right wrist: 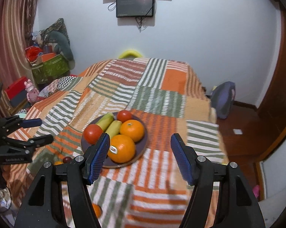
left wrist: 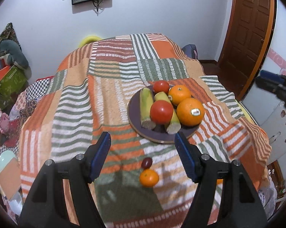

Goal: Organize fruits
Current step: 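Grasp a small mandarin with the left tool while the right tool grasps another mandarin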

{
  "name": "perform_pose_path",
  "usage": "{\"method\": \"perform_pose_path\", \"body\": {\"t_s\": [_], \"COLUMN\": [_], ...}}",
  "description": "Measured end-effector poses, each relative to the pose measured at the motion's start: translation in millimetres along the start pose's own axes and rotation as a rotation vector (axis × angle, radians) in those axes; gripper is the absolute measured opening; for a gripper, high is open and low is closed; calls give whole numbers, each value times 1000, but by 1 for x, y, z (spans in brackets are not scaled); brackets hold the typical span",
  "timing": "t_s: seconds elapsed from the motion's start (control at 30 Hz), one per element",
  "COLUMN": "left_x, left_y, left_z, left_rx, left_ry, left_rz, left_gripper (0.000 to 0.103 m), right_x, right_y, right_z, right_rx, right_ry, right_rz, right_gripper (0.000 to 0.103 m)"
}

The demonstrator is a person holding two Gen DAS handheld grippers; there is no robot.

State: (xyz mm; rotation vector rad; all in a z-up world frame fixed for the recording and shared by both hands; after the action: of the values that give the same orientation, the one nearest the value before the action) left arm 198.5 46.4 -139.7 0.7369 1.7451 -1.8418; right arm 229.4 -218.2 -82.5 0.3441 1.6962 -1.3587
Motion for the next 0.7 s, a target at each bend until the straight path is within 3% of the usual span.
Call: {"method": "perform_pose_path", "body": {"t_s": [0.27,0.7], "left_x": [35,77], "left_y": [-27,-17], "left_z": [-2,-3], "left_rx": [-7,-1], "left_ry": [-17,-35], "left_rz": [-15,-94], "left_gripper": [69,69], "right_x": [21,89], "right_y": [-33,28], "right_z": [-7,-66], "right_rx": [14,-124], "right_ry": [-5,38], "right_rz": [-7,-164], "right_gripper": [74,74]}}
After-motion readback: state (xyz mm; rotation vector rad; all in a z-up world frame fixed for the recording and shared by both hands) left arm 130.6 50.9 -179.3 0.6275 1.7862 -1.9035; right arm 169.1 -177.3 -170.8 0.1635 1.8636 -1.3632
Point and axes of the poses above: each gripper's, at about its wrist camera, not at the fingertips, and y roughly the way its jaws point, z to its right, x to its underside, the point moved 1 cm from there along y, roughly the way its jaws point
